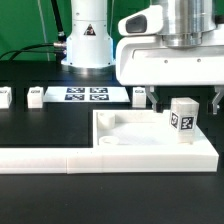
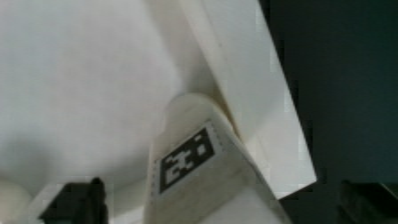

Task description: Assemble square table

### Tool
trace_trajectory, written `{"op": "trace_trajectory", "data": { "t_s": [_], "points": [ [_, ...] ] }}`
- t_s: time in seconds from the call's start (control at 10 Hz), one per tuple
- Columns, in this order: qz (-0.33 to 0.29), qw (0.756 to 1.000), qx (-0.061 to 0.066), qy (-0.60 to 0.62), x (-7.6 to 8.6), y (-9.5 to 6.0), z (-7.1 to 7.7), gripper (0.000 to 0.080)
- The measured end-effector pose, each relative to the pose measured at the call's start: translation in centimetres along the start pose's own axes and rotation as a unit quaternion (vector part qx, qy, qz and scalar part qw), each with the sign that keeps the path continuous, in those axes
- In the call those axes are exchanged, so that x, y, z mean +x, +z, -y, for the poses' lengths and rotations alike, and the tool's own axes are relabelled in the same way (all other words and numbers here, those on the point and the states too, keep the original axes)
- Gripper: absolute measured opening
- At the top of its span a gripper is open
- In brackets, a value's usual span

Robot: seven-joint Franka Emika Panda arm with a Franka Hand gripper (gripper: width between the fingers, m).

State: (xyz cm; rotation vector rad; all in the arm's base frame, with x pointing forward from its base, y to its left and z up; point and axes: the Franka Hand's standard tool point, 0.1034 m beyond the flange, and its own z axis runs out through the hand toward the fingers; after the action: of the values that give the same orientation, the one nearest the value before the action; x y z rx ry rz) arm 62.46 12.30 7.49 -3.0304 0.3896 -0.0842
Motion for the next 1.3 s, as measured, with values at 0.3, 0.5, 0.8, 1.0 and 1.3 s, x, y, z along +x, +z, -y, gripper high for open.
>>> {"op": "trace_trajectory", "data": {
  "t_s": [0.3,0.5,0.8,1.0,1.3],
  "points": [
    [0.0,0.996,-0.007,-0.085,0.01,-0.05,0.04,0.0649],
    [-0.009,0.99,-0.011,-0.142,0.27,-0.15,0.15,0.0649],
    [-0.009,0.988,-0.011,-0.151,0.31,-0.14,0.05,0.0382],
    [-0.009,0.991,-0.013,-0.135,0.46,-0.16,-0.33,0.0292],
    [-0.012,0.999,-0.012,-0.03,0.43,-0.14,-0.37,0.0292]
  ]
}}
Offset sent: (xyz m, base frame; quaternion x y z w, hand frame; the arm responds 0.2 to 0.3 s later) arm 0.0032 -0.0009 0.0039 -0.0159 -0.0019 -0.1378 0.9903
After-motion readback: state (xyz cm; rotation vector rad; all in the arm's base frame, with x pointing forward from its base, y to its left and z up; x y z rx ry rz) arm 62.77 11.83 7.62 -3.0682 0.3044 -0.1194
